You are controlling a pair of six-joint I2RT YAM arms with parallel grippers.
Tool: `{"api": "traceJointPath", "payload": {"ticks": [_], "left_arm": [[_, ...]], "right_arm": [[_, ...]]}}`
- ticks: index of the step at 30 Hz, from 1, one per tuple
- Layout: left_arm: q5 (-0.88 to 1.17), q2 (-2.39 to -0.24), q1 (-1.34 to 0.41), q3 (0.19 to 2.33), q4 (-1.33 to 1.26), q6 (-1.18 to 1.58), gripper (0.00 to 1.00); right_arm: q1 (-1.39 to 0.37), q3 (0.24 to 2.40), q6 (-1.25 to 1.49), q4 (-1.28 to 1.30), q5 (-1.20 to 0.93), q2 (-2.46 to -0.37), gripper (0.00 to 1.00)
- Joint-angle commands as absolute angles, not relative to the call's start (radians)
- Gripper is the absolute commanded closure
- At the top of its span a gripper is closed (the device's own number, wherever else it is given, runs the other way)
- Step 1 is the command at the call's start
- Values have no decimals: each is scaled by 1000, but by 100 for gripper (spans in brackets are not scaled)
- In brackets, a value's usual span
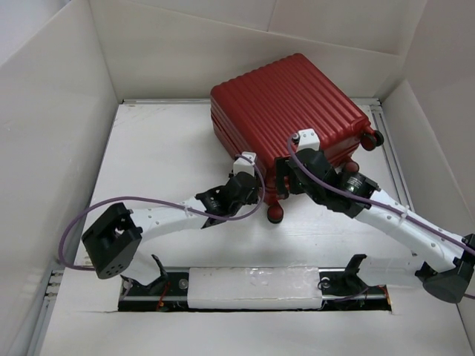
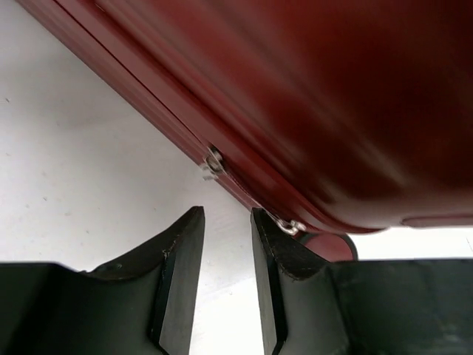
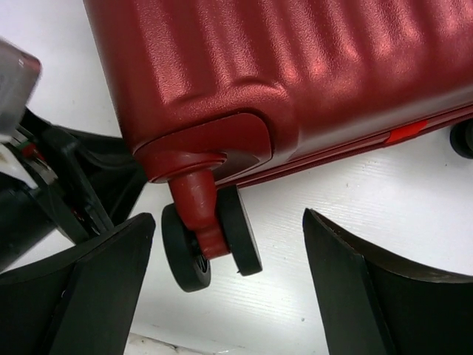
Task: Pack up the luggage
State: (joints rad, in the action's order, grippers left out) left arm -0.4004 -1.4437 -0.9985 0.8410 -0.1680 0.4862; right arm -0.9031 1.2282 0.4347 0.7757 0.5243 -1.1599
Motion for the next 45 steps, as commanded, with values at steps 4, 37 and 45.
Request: {"api": "traceJointPath", "payload": {"ticks": [4,37,45], "left_arm": [[-325,-1443,-973,867,-252,425,72],[41,-1376,-973,801,-420,272,43],[41,-1440,-973,864,-393,261,47]], "right_arm": [[-873,1232,362,710,449,-1176,12],[-805,1103,296,598,261,-1173,19],[-795,1103,296,598,242,-1173,24]]}}
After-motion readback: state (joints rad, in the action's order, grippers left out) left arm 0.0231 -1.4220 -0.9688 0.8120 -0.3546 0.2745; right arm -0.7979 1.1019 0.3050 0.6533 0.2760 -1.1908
